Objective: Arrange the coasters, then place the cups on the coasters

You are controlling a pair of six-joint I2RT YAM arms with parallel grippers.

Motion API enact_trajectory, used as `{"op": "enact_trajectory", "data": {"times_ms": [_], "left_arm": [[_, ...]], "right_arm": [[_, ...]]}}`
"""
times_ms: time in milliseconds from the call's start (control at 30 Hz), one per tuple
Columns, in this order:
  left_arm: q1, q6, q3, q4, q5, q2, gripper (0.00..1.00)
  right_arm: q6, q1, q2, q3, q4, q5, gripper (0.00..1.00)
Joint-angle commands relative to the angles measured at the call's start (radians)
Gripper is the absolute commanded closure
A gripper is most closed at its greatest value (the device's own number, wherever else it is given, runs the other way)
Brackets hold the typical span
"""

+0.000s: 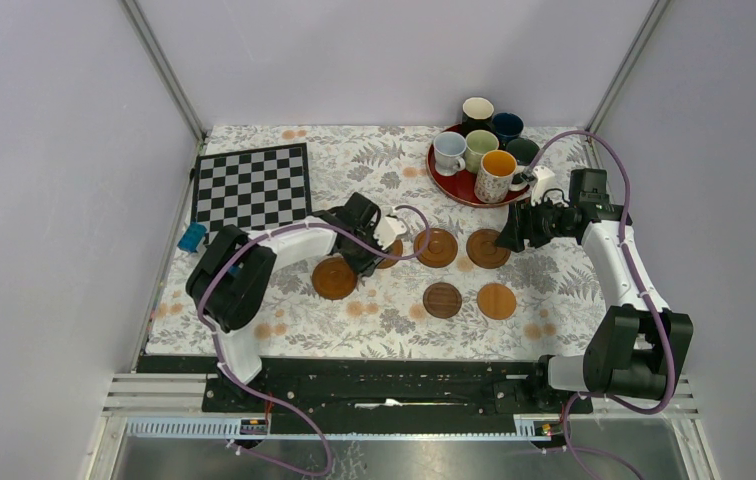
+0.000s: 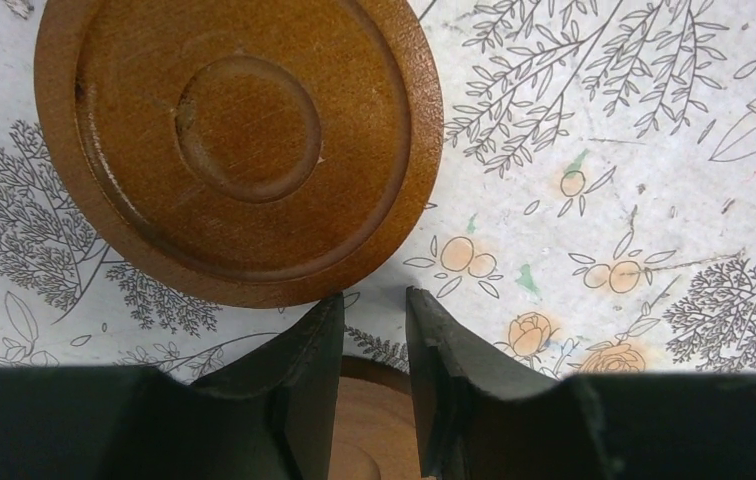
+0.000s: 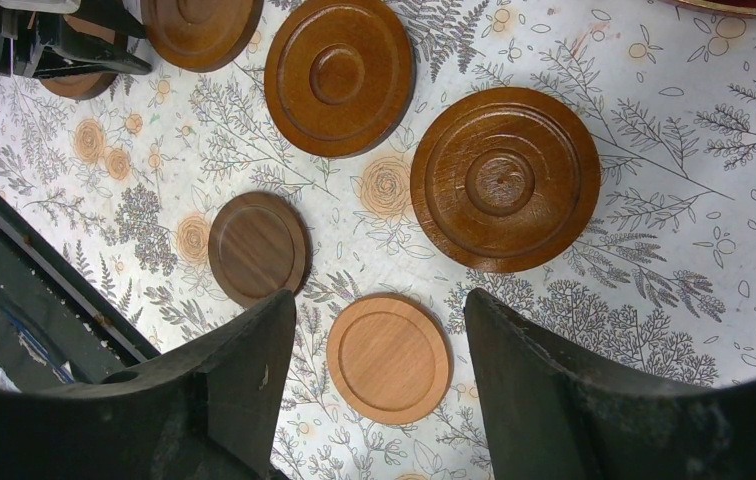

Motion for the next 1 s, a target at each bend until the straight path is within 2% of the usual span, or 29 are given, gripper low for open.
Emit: {"op": "enact_trajectory", "data": {"times_ms": [0,300,433,667,967], "left_arm": [[0.009,0.004,0.027,0.027,-0.009,0.022,0.66],[0.018,0.022,0.027,-0.097,0.054,-0.154,0.58],[0.079,0.062,0.011,-0.135,0.078,-0.209,0.54],[0.230,0.137,-0.026,-0.170,0.096,-0.211,0.48],[0.321,0.203,-0.064,-0.143,0.072,-0.163,0.41]], "right_arm": [[-0.003,-0.007,-0.020,0.000,0.002,-0.021,0.30],[-0.009,-0.007,-0.012,-0.001,-0.003,-0.026,0.30],[-0.013,-0.007,-0.008,0.000,-0.007,-0.027,0.30],[-0.011,-0.007,-0.006,0.000,-0.009,-0.032,0.30],[-0.009,-0.006,0.000,0.001,-0.010,-0.032,0.30]]}}
